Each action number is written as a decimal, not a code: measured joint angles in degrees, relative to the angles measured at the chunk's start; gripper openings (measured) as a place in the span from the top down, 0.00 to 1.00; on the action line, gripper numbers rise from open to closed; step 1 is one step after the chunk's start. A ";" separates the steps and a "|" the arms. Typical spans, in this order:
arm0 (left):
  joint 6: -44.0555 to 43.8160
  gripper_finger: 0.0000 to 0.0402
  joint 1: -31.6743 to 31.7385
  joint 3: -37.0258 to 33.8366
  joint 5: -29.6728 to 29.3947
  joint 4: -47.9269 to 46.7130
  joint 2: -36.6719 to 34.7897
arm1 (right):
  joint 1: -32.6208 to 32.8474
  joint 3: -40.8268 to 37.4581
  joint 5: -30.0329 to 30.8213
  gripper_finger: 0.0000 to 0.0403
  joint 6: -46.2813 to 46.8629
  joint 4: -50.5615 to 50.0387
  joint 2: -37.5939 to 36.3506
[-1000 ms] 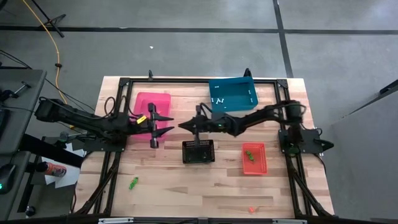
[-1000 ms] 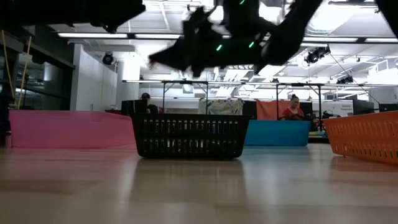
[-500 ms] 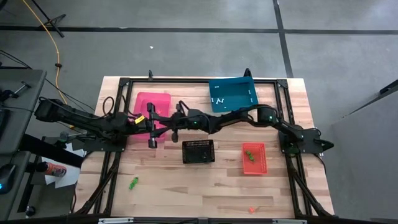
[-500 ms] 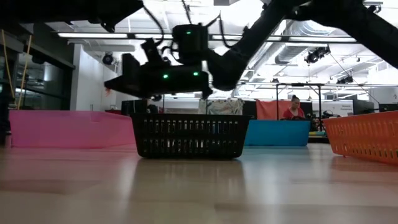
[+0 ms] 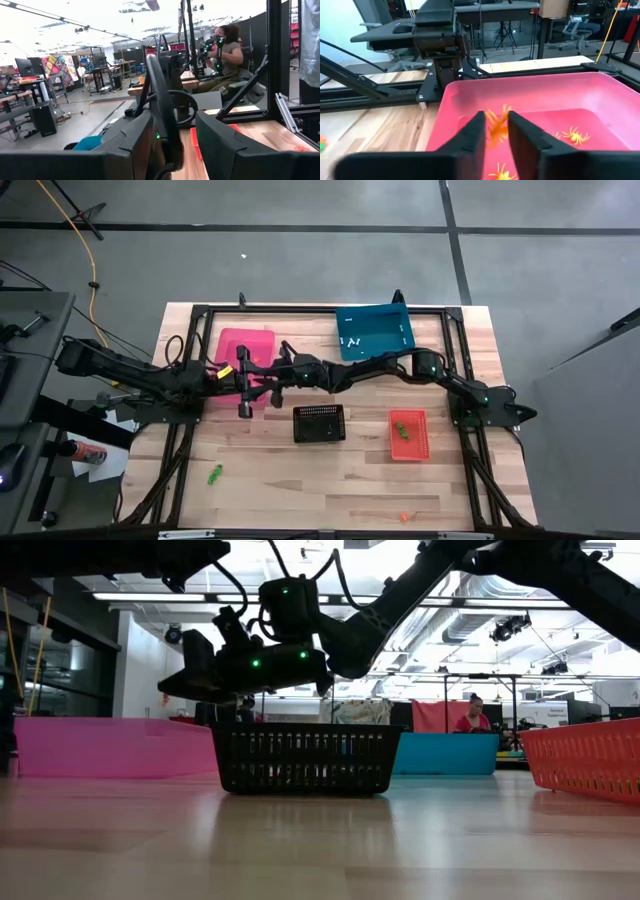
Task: Sort Halloween decoration
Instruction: Put the orange spider toy into the pink bin, then put the green skeleton toy into the orange bin
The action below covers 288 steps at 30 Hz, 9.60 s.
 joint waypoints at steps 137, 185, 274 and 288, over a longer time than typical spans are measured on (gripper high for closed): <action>-124.44 0.65 -49.59 27.14 4.30 -86.59 35.91 | 1.29 -59.91 7.68 0.41 -13.14 40.51 -42.29; -119.46 1.00 -47.50 26.51 0.54 -88.50 33.05 | -0.28 -59.93 7.66 0.41 -9.03 39.27 -42.29; -118.81 0.97 -48.22 31.06 12.94 -93.93 40.90 | -0.28 -59.93 7.71 0.41 -9.29 35.35 -42.29; -106.56 1.00 -43.07 29.38 -23.99 -93.15 36.41 | -0.28 -59.95 7.68 0.41 -9.25 35.37 -42.29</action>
